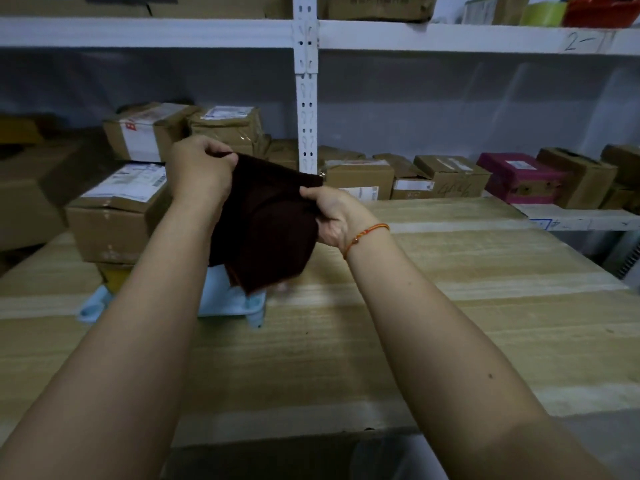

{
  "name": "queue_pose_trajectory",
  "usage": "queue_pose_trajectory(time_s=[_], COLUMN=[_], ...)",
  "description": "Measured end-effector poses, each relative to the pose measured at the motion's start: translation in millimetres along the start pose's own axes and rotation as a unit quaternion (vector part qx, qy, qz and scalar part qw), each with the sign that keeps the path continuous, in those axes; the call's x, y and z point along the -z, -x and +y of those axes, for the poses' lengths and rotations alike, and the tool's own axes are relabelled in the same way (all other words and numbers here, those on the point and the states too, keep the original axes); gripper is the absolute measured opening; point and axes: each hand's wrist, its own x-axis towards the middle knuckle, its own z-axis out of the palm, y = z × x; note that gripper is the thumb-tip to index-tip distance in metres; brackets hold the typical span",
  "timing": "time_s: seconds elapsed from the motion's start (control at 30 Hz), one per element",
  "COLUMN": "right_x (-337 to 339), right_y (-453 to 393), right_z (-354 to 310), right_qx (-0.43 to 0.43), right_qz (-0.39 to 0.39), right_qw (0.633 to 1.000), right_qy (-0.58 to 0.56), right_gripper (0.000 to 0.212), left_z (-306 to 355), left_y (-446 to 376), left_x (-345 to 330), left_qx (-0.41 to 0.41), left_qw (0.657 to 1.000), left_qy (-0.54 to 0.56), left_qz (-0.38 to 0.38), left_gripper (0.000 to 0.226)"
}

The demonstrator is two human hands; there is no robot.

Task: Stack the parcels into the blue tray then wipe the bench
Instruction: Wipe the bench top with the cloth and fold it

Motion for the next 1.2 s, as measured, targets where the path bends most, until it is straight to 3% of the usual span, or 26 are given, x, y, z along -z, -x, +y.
queue_pose_trajectory(time_s=[0.13, 0.27, 0.37, 0.47, 0.53, 0.6, 0.67, 0.73, 0.8, 0.87, 0.93, 1.0, 1.07, 1.13, 1.2], right_x=[-30.5, -43.4, -39.3, -29.5, -29.9, -34.1, -36.5, -34.1, -29.1, -26.0, -28.5, -33.8, -39.0, -42.7, -42.3], right_y=[-37.9, -74.1, -105.1, -132.4, -131.6, -121.6, -112.3, -109.3, -107.7, -111.3, -111.5, -108.6, -107.7, -109.6, -112.1], right_z=[12.8, 36.1, 52.6, 59.4, 59.9, 61.2, 64.2, 67.3, 66.5, 65.9, 67.2, 69.8, 75.0, 80.2, 84.2], right_qx=[-0.071, -0.038, 0.085, 0.149, 0.181, 0.228, 0.202, 0.163, 0.173, 0.197, 0.221, 0.245, 0.249, 0.228, 0.211], right_qz=[-0.006, 0.002, 0.024, 0.057, 0.057, 0.021, -0.026, -0.019, 0.06, 0.131, 0.151, 0.144, 0.114, 0.069, 0.011], right_qw=[0.997, 0.98, 0.921, 0.84, 0.835, 0.84, 0.86, 0.864, 0.828, 0.77, 0.721, 0.702, 0.674, 0.639, 0.629], right_qy=[0.043, 0.193, 0.379, 0.519, 0.517, 0.491, 0.467, 0.477, 0.53, 0.592, 0.64, 0.654, 0.686, 0.732, 0.748], right_gripper=[0.032, 0.025, 0.031, 0.019, 0.014, 0.027, 0.028, 0.023, 0.039, 0.042, 0.033, 0.025, 0.02, 0.018, 0.02], left_z=[-6.8, -26.4, -43.5, -55.9, -61.9, -67.1, -71.9, -80.3, -84.5, -84.3, -85.2, -90.4, -98.5, -105.5, -107.5], left_y=[-9.3, -1.4, 8.8, 16.0, 18.6, 22.4, 28.9, 33.6, 33.4, 26.9, 21.9, 21.2, 25.6, 30.4, 35.0], left_x=[17.5, 11.1, 2.1, -1.2, -2.2, -3.1, -4.7, -7.7, -8.0, -7.6, -5.0, -4.7, -7.6, -12.3, -16.3], left_qx=[-0.022, -0.019, -0.005, -0.027, -0.055, -0.069, -0.047, 0.001, 0.028, 0.029, 0.021, -0.002, -0.002, 0.014, 0.022], left_qw=[0.989, 0.953, 0.914, 0.869, 0.836, 0.804, 0.765, 0.735, 0.75, 0.804, 0.842, 0.836, 0.813, 0.797, 0.795], left_qy=[-0.141, -0.302, -0.398, -0.483, -0.535, -0.576, -0.607, -0.608, -0.565, -0.504, -0.471, -0.487, -0.501, -0.506, -0.51], left_qz=[0.034, -0.034, -0.085, -0.105, -0.109, -0.13, -0.208, -0.302, -0.343, -0.315, -0.262, -0.254, -0.297, -0.33, -0.328], left_gripper=[0.013, 0.025, 0.031, 0.03, 0.031, 0.031, 0.027, 0.022, 0.018, 0.014, 0.02, 0.022, 0.024, 0.03, 0.037])
